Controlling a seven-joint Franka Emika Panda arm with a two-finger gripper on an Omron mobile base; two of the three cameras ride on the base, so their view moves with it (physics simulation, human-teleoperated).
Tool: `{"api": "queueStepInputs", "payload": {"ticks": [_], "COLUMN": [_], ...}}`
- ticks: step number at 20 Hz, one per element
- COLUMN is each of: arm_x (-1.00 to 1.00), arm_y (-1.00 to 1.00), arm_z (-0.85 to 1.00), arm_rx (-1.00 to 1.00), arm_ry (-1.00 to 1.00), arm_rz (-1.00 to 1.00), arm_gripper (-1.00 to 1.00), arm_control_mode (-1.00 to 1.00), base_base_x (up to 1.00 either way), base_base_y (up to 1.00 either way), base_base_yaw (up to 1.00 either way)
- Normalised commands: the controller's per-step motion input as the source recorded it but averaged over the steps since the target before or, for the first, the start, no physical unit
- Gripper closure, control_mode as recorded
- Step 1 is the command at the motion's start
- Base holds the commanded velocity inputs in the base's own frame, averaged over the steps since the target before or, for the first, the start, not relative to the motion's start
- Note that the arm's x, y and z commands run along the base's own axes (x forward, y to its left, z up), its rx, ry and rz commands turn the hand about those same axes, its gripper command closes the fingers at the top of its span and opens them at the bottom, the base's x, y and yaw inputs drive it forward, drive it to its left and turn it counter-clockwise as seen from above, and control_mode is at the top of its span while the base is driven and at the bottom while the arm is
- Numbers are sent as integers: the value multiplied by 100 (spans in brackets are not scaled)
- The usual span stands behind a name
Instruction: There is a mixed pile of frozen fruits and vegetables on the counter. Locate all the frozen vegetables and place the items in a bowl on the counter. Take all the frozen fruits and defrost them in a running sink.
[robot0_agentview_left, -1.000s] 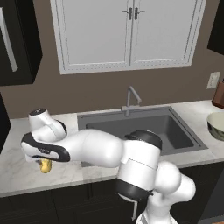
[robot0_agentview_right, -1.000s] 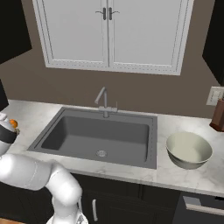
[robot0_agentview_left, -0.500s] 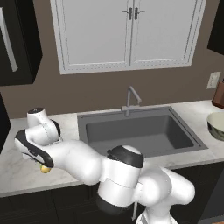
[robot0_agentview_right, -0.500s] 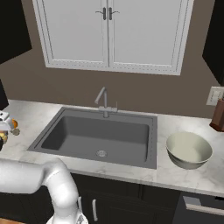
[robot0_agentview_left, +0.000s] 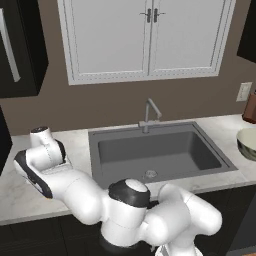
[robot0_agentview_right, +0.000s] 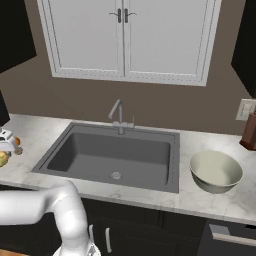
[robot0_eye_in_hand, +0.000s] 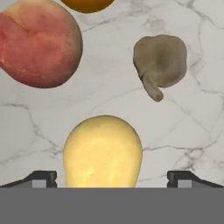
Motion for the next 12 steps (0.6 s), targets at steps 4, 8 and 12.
{"api": "queueStepInputs", "payload": {"ticks": [4,8,12], "arm_x": [0,0,0], "arm_y": [0,0,0], "arm_z": [-38,-39,-21], "arm_rx": [0,0,0], "arm_ry": [0,0,0], "arm_rz": [0,0,0], "arm_gripper": [-100,-100,-100], "arm_control_mode": [-100,-100,-100], "base_base_x": [0,0,0], "base_base_y": [0,0,0], "base_base_yaw": [0,0,0]}}
